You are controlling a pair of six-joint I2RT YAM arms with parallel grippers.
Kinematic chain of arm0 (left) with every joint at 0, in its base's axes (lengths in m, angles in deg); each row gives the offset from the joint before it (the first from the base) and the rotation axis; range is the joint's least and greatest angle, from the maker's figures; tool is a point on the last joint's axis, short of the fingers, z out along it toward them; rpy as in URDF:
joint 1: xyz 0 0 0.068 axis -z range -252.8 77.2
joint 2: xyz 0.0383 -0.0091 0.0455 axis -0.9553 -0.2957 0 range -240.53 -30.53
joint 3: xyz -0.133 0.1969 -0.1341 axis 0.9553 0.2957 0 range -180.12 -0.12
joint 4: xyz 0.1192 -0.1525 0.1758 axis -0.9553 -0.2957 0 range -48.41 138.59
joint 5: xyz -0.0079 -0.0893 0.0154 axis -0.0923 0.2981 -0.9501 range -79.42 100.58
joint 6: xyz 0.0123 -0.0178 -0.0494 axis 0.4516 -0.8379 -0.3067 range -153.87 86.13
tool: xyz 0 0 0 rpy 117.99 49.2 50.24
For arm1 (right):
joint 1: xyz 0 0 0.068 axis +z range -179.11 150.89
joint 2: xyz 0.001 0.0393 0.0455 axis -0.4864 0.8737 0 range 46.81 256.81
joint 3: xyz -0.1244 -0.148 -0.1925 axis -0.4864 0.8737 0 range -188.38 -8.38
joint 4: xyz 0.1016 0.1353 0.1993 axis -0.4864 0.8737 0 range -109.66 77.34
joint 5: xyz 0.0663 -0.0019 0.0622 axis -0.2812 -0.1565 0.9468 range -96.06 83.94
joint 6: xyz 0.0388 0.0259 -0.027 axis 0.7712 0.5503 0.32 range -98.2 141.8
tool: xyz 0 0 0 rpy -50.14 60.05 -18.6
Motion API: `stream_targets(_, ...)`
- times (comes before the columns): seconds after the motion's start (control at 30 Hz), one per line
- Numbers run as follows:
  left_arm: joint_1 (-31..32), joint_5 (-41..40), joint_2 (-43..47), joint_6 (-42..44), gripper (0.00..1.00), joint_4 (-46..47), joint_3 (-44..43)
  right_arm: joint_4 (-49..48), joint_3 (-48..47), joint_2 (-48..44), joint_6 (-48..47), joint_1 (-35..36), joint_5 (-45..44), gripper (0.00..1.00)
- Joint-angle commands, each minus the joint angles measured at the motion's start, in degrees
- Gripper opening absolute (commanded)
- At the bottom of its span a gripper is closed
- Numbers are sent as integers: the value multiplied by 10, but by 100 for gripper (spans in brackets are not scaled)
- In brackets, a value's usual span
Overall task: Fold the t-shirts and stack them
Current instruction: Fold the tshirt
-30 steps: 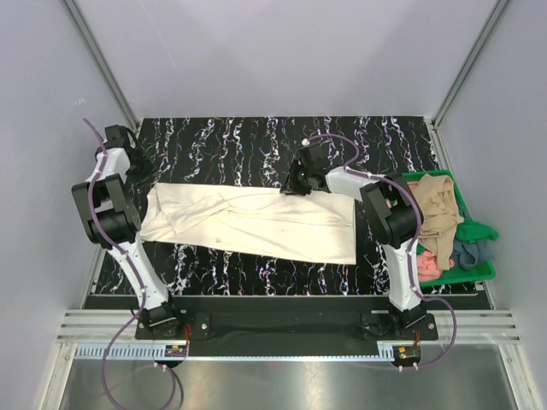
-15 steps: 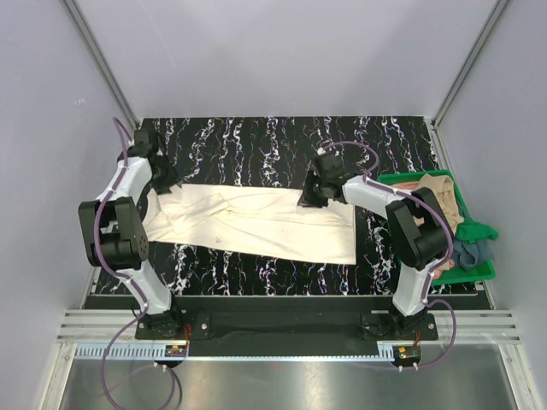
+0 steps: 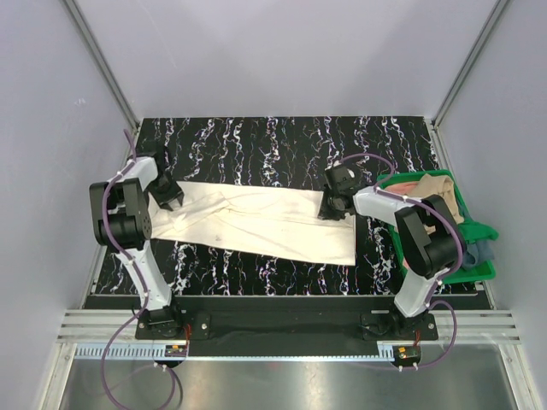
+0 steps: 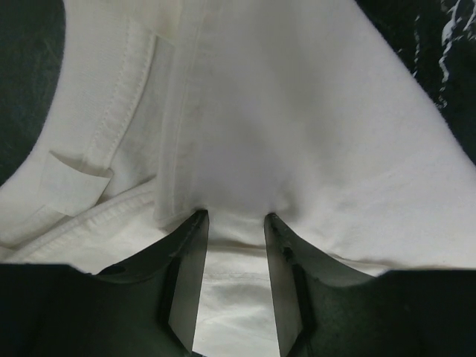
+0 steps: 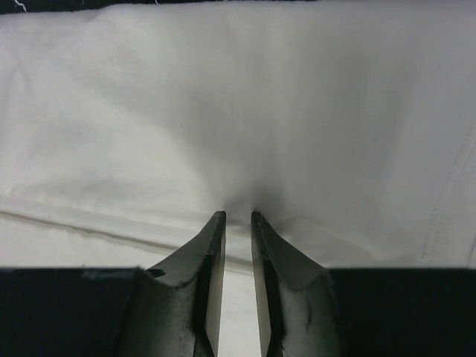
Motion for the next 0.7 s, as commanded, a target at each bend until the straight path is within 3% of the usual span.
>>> stream_targets(0.0,-1,-10,-49,-6,42,29,-53,31,18,-24,-22,-6,4,28)
stream_targets(0.07,1,-6,-78,-6,43,28,-103,48,8,-60,-21,-8,13,31)
stream_targets(0.23,6,119,-183,-28,43,46,-234,83,-48,-144,-27,-8,-2,36)
stream_targets(0.47,38,282,-347,-76,45,98,-505,73,-94,-159,-49,-14,-40,36)
stream_targets(0.53,40,323,-351,-89,47,144,-519,70,-103,-152,-55,-14,-39,36)
stream_targets(0.67,39,345,-287,-89,52,221,-455,68,-112,-136,-63,-14,-25,37)
